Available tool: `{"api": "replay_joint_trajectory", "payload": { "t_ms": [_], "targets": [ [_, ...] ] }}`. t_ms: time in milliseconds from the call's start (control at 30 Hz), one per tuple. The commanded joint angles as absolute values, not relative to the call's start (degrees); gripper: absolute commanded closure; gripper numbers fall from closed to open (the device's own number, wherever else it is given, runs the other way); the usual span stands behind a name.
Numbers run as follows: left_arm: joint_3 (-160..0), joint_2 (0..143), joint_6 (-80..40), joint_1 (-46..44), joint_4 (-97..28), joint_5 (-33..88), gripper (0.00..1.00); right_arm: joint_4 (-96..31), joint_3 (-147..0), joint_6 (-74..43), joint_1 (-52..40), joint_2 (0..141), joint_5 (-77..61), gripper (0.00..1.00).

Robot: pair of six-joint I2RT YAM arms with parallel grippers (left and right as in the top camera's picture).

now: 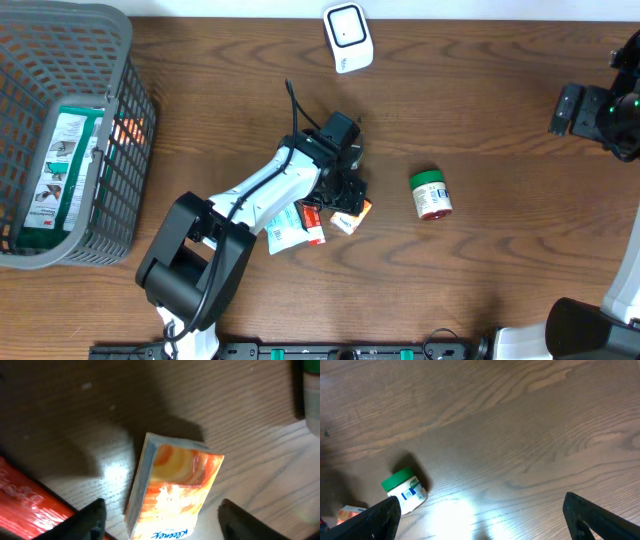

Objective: Scan the item barcode
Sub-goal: 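Carry the tissue pack out and place it beside the red tube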

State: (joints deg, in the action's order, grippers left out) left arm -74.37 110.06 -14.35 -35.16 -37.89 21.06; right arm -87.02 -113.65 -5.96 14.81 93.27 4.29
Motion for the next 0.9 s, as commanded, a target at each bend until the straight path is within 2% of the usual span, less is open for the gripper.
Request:
{"api": "replay_joint_trajectory", "payload": {
  "t_ms": [0, 67, 100, 433, 633, 733, 767, 867],
  "targets": [
    [-76.8, 107.1, -13.6, -36.4, -37.8, 19.8, 0.4, -87.0, -114.3, -6.8, 15.0, 93.4, 4.2, 0.01],
    [-76.8, 106.8, -13.6, -38.4, -37.9, 17.9, 0.59, -87.0, -114.3, -6.8, 15.0, 93.4, 4.2, 0.01],
    [-76.8, 106.8, -13.6, -39.4, -38.2, 16.3, 0.62, -87.0, -114.3, -6.8, 15.0, 93.4, 4.2, 0.01],
    [-75.8, 107.1, -13.8, -50.8, -38.1, -5.7, 0.68, -87.0, -114.3, -6.8, 15.0, 93.4, 4.2, 0.01],
    [-82.5, 100.9, -13.8, -49.8, -43.7, -13.2, 0.66, -87.0, -114.3, -6.8, 15.0, 93.4, 4.2, 0.01],
    [-89.5, 94.8, -13.8, -46.0, -46.2, -19.6, 0.55, -87.0, -114.3, -6.8, 15.0, 93.4, 4.2, 0.01],
    [-92.1, 92.3, -13.7, -43.7, -46.4, -22.0, 0.46, -87.0, -114.3, -6.8, 15.0, 93.4, 4.2, 0.01],
    [-96.5, 87.1, -13.6, -35.7, -45.6, -27.8, 0.43, -87.0, -114.3, -6.8, 15.0, 93.4, 4.2, 0.01]
  ]
}}
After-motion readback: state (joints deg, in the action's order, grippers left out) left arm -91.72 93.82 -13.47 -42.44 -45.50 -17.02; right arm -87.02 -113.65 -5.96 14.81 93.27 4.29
